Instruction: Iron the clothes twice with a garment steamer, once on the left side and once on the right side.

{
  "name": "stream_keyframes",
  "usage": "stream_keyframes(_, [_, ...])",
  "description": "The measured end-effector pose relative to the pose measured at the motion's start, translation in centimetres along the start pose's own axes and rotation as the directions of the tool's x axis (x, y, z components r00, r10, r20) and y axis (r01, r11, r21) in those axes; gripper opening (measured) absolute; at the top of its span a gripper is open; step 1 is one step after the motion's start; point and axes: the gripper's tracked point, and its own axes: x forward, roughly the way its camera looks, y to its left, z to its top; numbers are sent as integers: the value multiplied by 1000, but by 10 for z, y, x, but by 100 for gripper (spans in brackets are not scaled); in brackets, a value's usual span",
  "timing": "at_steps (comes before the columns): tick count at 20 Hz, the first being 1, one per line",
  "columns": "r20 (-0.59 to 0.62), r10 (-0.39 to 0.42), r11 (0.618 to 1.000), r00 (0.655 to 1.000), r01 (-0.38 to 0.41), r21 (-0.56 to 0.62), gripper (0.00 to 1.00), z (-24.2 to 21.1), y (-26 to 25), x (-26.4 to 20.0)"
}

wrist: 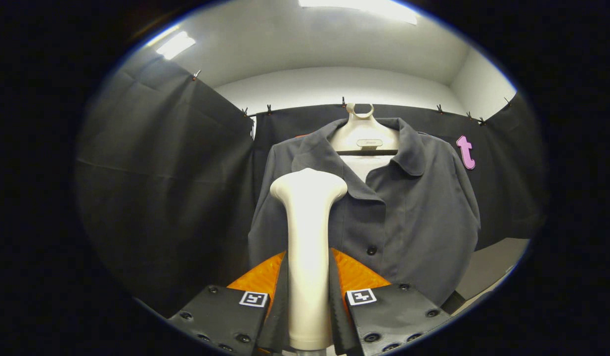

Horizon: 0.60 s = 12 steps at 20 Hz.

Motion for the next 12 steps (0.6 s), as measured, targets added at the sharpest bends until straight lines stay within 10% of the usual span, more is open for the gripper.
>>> stream_keyframes(12, [-57,-34,999,998,35,10,44,-40,-10,-15])
